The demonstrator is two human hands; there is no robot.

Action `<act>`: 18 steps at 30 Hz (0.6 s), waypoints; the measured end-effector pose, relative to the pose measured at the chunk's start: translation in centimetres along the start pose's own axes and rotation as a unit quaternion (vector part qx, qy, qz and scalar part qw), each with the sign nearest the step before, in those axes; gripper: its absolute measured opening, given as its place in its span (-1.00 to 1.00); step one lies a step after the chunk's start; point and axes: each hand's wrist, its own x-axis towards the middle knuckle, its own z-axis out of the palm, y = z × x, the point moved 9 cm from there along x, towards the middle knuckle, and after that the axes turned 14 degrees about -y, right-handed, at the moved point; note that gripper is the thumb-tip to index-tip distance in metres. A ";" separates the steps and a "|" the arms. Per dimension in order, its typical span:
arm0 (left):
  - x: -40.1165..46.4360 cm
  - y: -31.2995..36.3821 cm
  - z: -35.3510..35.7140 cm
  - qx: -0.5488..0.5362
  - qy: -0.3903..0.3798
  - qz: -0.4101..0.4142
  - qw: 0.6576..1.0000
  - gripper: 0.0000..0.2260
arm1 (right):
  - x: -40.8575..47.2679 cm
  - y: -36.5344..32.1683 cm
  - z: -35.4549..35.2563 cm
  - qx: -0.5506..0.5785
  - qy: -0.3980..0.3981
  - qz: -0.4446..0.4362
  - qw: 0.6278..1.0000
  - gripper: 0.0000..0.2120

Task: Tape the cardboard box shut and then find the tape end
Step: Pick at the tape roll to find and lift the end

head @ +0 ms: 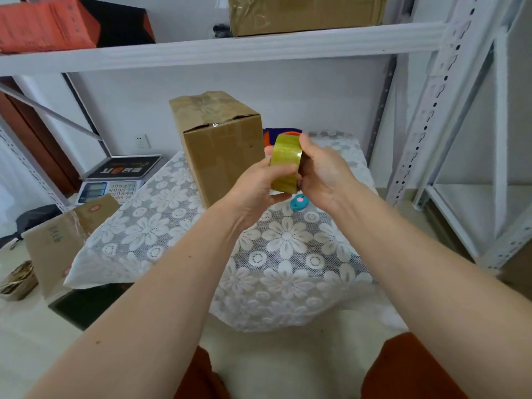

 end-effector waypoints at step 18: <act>2.5 -4.7 1.2 0.040 -0.067 -0.004 0.997 -0.94 | 0.1 3.6 -5.8 -0.002 0.012 -0.005 1.000 -0.62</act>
